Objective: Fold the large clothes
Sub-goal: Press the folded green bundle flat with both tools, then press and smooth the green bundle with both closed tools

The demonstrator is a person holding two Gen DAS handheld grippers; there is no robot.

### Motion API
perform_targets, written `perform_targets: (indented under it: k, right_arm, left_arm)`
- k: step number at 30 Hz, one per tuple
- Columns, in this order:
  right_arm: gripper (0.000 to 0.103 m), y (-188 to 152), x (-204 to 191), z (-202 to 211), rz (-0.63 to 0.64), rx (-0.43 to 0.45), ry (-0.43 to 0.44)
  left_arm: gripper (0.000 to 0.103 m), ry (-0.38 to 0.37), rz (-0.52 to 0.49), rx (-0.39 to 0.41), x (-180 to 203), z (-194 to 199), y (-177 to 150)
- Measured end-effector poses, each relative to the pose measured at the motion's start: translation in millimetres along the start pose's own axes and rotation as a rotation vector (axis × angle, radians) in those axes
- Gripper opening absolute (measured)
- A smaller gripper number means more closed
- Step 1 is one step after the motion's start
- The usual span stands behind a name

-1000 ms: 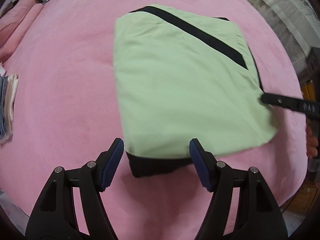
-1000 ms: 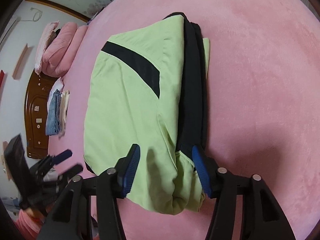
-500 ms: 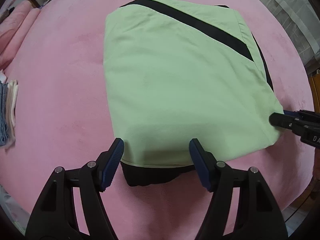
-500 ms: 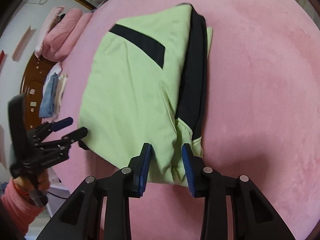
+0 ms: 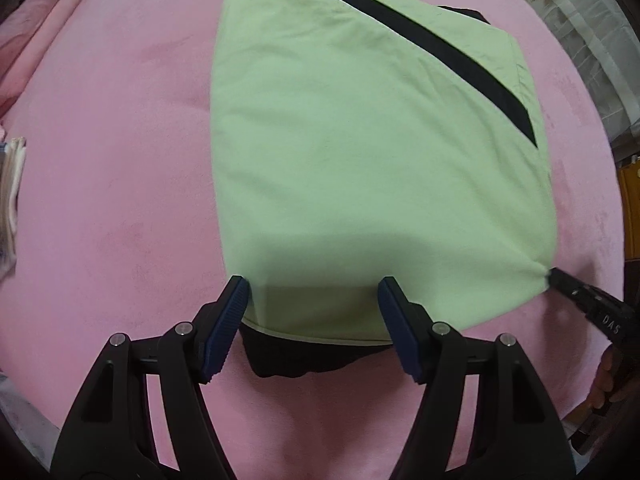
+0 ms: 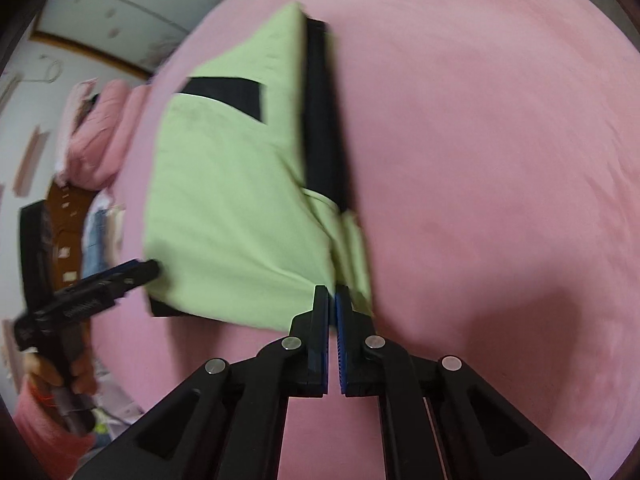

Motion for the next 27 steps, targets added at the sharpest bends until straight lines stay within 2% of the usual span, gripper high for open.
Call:
perform_targets:
  k: [2,3,5,6,7,8,10,13,15,17,19,21,23,24,26,27]
  right_arm:
    - [0.001,3,20,13,-0.034,0.044,-0.136]
    - [0.001,8,22,26,-0.031,0.096,-0.155]
    - [0.001,19,23,64,-0.017,0.237,-0.151]
    - [0.001,22,22,77,-0.008,0.277,-0.137]
    - [0.001,27,16,90,0.012,0.308,-0.102]
    - [0.001,31,9,96,0.029,0.313,-0.063]
    - [0.001,40,-13,97,0.065,0.292,0.048]
    - [0.001,50,-47,78,0.122,0.262,0.137]
    - [0.001,57,-64,54,0.151,0.231,0.16]
    - [0.001,67,-69,31,0.13,0.202,0.145]
    - [0.001,78,-62,16,0.074,0.192,0.097]
    - [0.0,88,-38,15,0.001,0.235,0.079]
    - [0.0,95,4,29,-0.065,0.324,-0.046]
    - [0.0,95,36,41,-0.135,0.358,-0.17]
    - [0.001,89,88,58,-0.241,0.351,-0.355]
    - [0.001,85,104,66,-0.269,0.345,-0.324]
  left_arm:
    - [0.05,-0.012,-0.002,0.038,0,7,4]
    - [0.046,-0.027,-0.001,0.064,0,13,6]
    - [0.03,-0.07,-0.002,0.116,1,23,13]
    - [0.026,-0.087,-0.004,0.133,1,28,16]
    - [0.016,-0.101,-0.011,0.144,2,31,21]
    - [0.009,-0.107,-0.019,0.147,2,33,26]
    - [0.008,-0.111,-0.028,0.151,2,33,32]
    - [0.004,-0.119,0.012,0.138,-4,18,38]
    - [0.003,-0.123,0.052,0.133,-10,9,35]
    - [0.003,-0.128,0.065,0.15,-11,6,34]
    - [0.003,-0.11,0.051,0.161,-13,6,33]
    - [0.003,-0.097,0.04,0.167,-15,5,33]
    - [0.003,-0.097,0.032,0.165,-20,3,33]
    - [0.003,-0.082,0.027,0.165,-21,4,33]
    - [0.003,-0.08,0.009,0.169,-19,8,33]
    - [0.003,-0.097,0.001,0.174,-17,12,32]
Point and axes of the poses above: each gripper's, at about its wrist camera, not at the fingertips, and z roughly against the way its jaws point, x to its right, y to its top, the point moved 7 cm from there along -z, roughly the way its jaws point, and after that the axes turned 14 degrees about -y, right-handed, at the moved point
